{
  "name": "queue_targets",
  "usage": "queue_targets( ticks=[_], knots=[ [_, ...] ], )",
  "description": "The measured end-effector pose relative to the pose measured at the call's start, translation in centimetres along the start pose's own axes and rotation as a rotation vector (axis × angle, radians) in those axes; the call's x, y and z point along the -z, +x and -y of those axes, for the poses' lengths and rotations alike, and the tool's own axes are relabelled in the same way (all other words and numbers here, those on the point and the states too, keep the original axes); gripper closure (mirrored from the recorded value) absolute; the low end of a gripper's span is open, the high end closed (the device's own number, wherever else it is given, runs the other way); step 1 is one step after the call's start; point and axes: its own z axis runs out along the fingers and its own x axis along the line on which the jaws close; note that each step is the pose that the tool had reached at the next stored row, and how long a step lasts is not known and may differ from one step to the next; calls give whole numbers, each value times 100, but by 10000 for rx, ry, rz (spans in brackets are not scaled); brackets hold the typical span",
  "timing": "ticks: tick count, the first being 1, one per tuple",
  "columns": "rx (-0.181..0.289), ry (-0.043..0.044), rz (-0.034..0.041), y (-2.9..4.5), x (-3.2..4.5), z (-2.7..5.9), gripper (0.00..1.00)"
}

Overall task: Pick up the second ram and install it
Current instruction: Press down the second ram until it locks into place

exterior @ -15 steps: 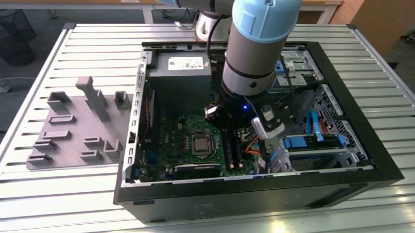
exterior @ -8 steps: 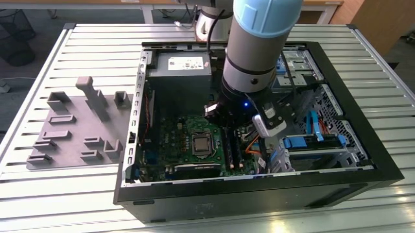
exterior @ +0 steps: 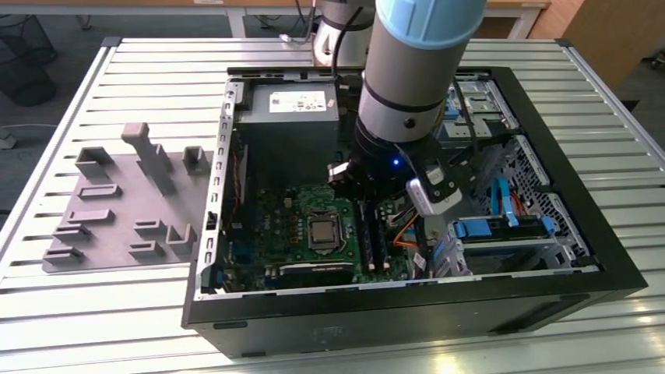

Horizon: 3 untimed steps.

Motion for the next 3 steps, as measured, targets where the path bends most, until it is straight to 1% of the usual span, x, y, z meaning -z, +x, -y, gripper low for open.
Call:
queue_targets(
  ticks=[3],
  knots=[
    [0,0,0,0,5,0,89]
  ],
)
